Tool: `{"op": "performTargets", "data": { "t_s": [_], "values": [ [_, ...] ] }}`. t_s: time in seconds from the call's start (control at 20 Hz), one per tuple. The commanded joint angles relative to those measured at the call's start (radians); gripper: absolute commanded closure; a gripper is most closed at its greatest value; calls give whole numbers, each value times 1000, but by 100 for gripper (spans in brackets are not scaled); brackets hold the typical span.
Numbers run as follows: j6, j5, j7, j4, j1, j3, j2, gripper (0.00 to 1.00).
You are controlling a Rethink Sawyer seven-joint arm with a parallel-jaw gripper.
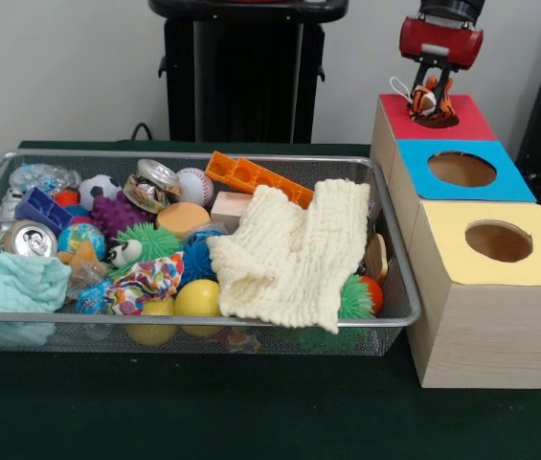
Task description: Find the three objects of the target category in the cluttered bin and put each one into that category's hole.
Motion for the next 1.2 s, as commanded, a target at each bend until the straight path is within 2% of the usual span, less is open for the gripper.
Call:
{"op": "performTargets", "data": {
  "t_s": [0.05, 0.3, 0.6, 0.8, 0.9, 1.2],
  "values": [
    [43, 35, 253, -7, -41, 46, 75, 100],
    [86, -17, 212, -11, -100, 38, 31, 100],
    [61, -26, 221, -15, -107, 39, 49, 100],
    [75, -61, 206, -24, -141, 37, 41, 100],
    [68, -72, 219, -29, -150, 47, 49, 100],
    [8, -13, 253, -68, -110, 62, 136, 100]
  ]
}}
